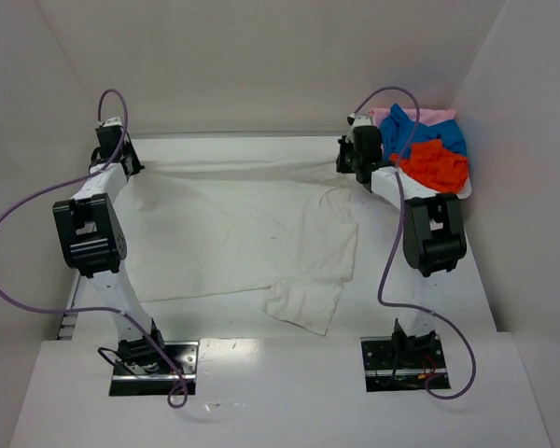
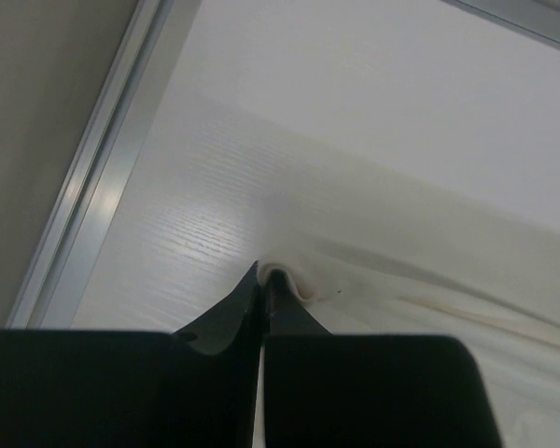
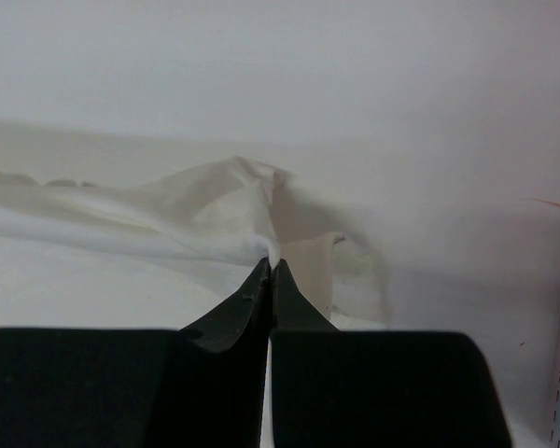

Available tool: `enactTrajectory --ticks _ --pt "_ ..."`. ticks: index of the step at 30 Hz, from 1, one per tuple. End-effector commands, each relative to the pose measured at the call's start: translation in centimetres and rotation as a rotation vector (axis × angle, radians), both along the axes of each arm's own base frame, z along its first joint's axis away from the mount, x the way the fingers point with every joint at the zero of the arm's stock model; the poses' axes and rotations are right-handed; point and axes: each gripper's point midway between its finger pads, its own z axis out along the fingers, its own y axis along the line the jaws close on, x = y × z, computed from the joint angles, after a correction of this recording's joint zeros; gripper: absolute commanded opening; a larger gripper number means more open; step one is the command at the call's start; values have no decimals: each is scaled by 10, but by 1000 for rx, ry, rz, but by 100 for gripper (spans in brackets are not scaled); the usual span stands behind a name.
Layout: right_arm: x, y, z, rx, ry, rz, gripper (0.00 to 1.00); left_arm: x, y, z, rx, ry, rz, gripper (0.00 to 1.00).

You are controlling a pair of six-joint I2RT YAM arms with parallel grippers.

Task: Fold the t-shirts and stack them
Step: Grap the side of the flattened tshirt furthest away from the robot with both arms

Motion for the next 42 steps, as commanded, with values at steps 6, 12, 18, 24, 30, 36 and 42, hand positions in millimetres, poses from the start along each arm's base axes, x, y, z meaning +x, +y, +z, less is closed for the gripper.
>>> enactTrajectory --ticks 6,12,18,24,30,36,42 --pt "35 -45 35 -88 -120 -105 0 2 73 14 206 -43 147 0" --pt "39 -50 36 -99 -121 -109 0 12 66 32 228 -73 62 0" --pt "38 -45 47 -82 -138 -83 0 9 55 41 222 -112 10 0" --pt "36 -41 64 -59 -176 -70 0 4 32 61 277 -156 -99 0" --pt "34 -38 67 -49 -184 -53 0 -10 1 63 565 -92 -179 0" --pt "34 -34 62 -25 -172 -42 0 -9 -3 69 784 2 -140 0" --pt "27 -34 45 -31 -135 -41 0 -10 -3 80 885 15 -70 0"
